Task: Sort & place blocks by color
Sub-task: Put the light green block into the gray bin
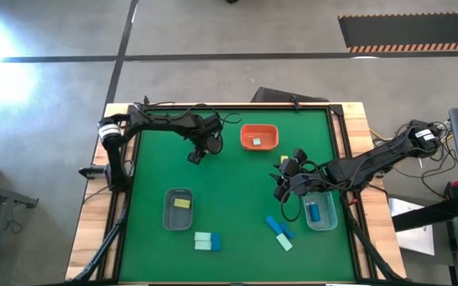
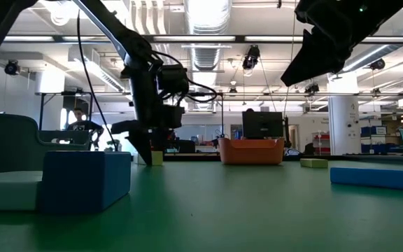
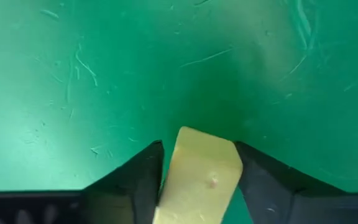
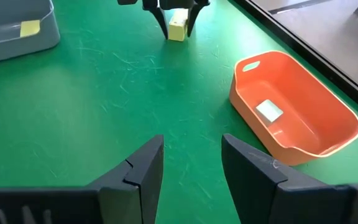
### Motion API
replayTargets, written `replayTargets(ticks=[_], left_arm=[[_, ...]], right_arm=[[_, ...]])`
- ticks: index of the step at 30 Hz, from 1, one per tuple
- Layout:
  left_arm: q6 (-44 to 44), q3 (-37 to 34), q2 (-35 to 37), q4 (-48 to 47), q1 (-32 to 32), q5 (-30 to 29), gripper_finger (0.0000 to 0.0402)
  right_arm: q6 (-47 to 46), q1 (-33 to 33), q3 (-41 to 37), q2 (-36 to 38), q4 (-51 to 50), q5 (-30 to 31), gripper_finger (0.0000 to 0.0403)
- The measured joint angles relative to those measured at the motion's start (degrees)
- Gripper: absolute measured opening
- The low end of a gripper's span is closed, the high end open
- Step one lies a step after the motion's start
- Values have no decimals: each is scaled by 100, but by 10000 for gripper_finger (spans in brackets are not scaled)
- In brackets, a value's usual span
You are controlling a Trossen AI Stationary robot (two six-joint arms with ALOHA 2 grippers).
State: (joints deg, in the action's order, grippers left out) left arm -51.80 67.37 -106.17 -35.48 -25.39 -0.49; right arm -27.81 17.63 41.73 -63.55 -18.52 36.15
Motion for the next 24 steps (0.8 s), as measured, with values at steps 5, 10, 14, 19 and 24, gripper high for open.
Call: replayTargets(ticks=[5,10,14,19,24], left_arm=[[50,35,55,78,62,-20,118],[370,115,325,50,453,-101,118],[823,171,705,16,958,-560,118],[1873,232,1275,42,1721,-584,118],[3914,375,1715,146,2545,-608,118]], right_arm=[[0,0,-24,2,1,-1,148],[50,0,-32,2,-7,-7,148],[489,0,-8,5,-8,-84,148],[1261,0,-4,169,69,-121,148],[1882,0,-27,452,306,-211,148]])
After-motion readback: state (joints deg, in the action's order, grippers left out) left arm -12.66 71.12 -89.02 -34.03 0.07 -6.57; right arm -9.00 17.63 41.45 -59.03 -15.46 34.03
